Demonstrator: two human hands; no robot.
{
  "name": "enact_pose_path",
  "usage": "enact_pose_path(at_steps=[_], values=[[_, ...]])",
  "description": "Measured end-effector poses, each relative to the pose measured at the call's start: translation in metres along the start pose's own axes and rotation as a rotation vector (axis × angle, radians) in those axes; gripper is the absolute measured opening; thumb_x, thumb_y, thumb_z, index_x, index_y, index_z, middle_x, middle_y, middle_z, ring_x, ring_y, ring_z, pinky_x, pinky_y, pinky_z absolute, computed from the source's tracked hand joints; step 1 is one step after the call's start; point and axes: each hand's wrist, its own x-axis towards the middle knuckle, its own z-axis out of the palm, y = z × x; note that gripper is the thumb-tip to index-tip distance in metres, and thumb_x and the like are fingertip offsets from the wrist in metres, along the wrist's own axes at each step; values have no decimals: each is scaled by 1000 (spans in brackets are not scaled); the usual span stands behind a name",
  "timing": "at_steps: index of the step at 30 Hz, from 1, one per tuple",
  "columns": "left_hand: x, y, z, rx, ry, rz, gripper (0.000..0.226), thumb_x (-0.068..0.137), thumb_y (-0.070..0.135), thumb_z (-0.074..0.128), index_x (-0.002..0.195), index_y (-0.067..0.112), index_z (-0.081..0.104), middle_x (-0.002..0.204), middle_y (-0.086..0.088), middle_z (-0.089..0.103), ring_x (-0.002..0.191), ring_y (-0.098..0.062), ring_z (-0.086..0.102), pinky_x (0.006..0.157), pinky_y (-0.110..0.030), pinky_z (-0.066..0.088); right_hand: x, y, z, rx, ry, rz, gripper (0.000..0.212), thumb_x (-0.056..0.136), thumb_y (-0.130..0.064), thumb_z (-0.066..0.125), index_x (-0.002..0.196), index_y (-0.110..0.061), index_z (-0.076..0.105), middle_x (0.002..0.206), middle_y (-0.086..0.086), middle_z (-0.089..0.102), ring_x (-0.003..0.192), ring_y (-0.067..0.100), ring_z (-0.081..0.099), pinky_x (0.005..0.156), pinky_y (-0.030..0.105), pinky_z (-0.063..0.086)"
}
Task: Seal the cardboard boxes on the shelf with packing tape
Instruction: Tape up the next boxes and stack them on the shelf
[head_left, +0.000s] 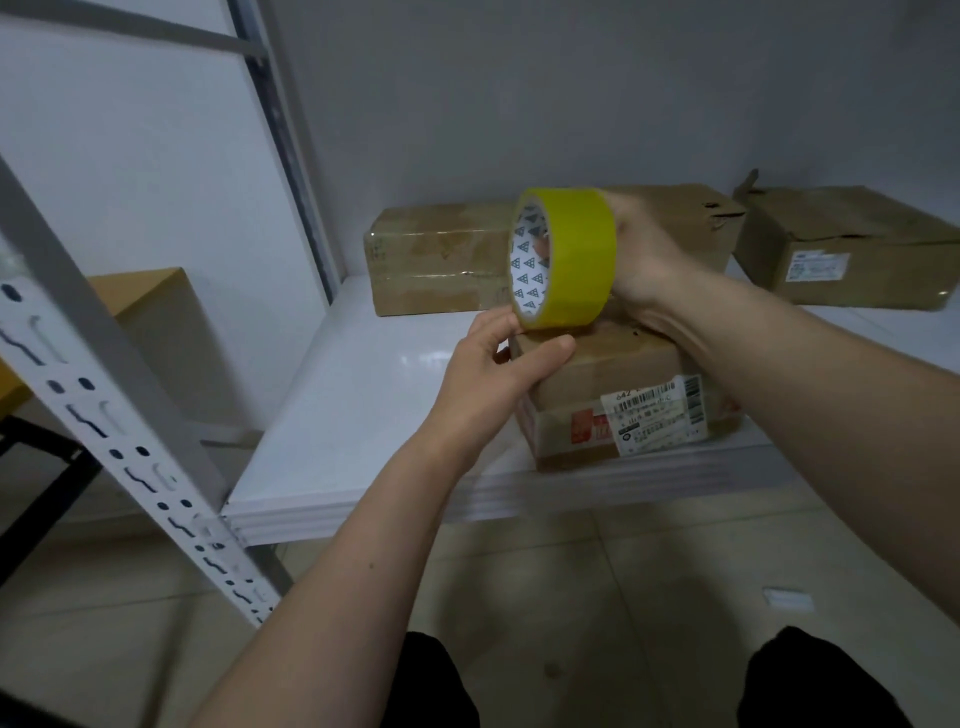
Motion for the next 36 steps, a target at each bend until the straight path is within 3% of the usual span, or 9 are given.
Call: enact_pose_path(at_steps=[5, 8, 12, 14, 17, 21, 24, 28, 36], values=[[7, 6, -1, -2, -22, -108, 30, 77, 23, 81, 105, 20, 71, 123, -6, 64, 109, -10, 62, 78, -10, 48, 8, 0, 3, 154, 40, 51, 17, 91, 10, 51, 88, 0, 64, 61, -4, 64, 50, 1, 61, 52, 15, 50], [14, 13, -1, 39, 25, -124, 64, 65, 29, 87, 123, 20, 61, 119, -1, 66, 109, -15, 63, 83, -18, 51, 9, -4, 1, 192, 43, 114, 15, 89, 6, 55, 82, -4, 63, 76, 9, 60, 57, 9, 63, 60, 22, 54], [24, 23, 3, 224, 24, 45, 128, 52, 34, 96, 154, 28, 19, 140, 6, 52, 125, -11, 54, 103, -35, 50, 4, -6, 1, 130, 42, 82, 19, 76, 3, 65, 63, -10, 59, 55, -5, 58, 53, 8, 53, 60, 25, 47], [23, 22, 8, 277, 29, 84, 129, 52, 37, 96, 154, 29, 18, 141, 7, 51, 126, -12, 53, 104, -39, 49, -3, -9, -6, -57, 6, 15, 5, 79, 2, 67, 77, -3, 67, 68, -6, 66, 59, 2, 56, 65, 24, 49], [23, 16, 9, 138, 42, 70, 124, 52, 30, 96, 151, 26, 21, 135, -2, 57, 118, -16, 62, 99, -42, 53, -4, -8, -40, -179, 139, -16, 27, 86, 4, 64, 113, 2, 64, 100, 5, 65, 82, 5, 63, 81, 18, 52], [20, 16, 11, 34, 76, 50, 106, 65, 0, 88, 147, 21, 24, 116, 1, 65, 94, -2, 69, 83, -25, 57, -17, 35, -105, -492, 557, 241, 18, 91, -5, 52, 92, -10, 70, 95, 7, 66, 93, 22, 63, 90, 37, 52], [20, 17, 12, 47, 76, 51, 107, 66, -1, 87, 148, 22, 22, 116, -4, 67, 96, -6, 69, 83, -26, 57, -39, 75, -129, -650, 304, 567, 18, 90, -3, 47, 87, 0, 64, 89, 18, 61, 84, 28, 56, 72, 37, 44], [21, 17, 14, 47, 87, 38, 107, 67, 0, 86, 149, 21, 21, 110, -1, 68, 92, -4, 70, 78, -22, 56, -66, 88, -133, -851, 96, 626, 19, 92, -10, 52, 85, 2, 64, 86, 21, 64, 80, 33, 59, 64, 30, 38], [23, 20, 13, 156, 70, 105, 114, 62, 2, 90, 149, 28, 22, 131, -6, 56, 114, -15, 62, 87, -33, 58, -72, 77, -120, -1251, 167, 507, 9, 88, -12, 58, 96, -8, 56, 103, 15, 60, 97, 34, 55, 70, 34, 39]])
